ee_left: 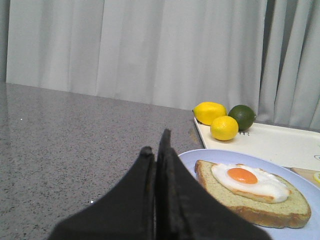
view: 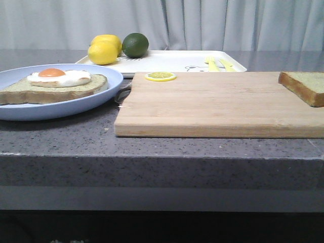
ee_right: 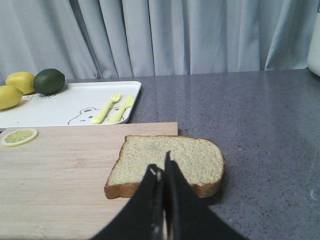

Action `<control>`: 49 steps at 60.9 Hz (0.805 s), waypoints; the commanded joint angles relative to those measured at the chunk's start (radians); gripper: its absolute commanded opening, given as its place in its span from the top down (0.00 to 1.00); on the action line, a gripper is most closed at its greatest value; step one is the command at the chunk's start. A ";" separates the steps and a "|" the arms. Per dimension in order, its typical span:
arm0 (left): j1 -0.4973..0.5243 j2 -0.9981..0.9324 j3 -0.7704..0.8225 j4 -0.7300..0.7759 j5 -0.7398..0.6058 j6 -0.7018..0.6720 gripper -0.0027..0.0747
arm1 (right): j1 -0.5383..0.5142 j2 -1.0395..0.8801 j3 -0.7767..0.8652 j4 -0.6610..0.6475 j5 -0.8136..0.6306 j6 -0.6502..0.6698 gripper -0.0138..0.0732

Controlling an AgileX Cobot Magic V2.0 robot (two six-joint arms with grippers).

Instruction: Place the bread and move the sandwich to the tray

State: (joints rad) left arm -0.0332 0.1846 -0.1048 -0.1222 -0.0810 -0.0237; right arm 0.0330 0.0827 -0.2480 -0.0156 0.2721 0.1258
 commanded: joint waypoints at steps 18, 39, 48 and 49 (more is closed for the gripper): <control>-0.001 0.326 -0.202 -0.009 -0.094 -0.007 0.99 | -0.004 0.175 -0.199 -0.007 0.004 -0.004 0.92; -0.001 0.328 -0.202 -0.009 -0.105 -0.007 0.99 | -0.004 0.175 -0.199 -0.007 0.002 -0.004 0.92; -0.001 0.328 -0.202 -0.009 -0.105 -0.007 0.99 | -0.004 0.175 -0.199 -0.007 0.002 -0.004 0.92; -0.001 0.328 -0.202 -0.009 -0.105 -0.007 0.99 | -0.004 0.175 -0.199 -0.007 0.002 -0.004 0.92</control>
State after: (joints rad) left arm -0.0332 0.5034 -0.2708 -0.1244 -0.0923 -0.0237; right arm 0.0330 0.2391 -0.4112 -0.0156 0.3476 0.1258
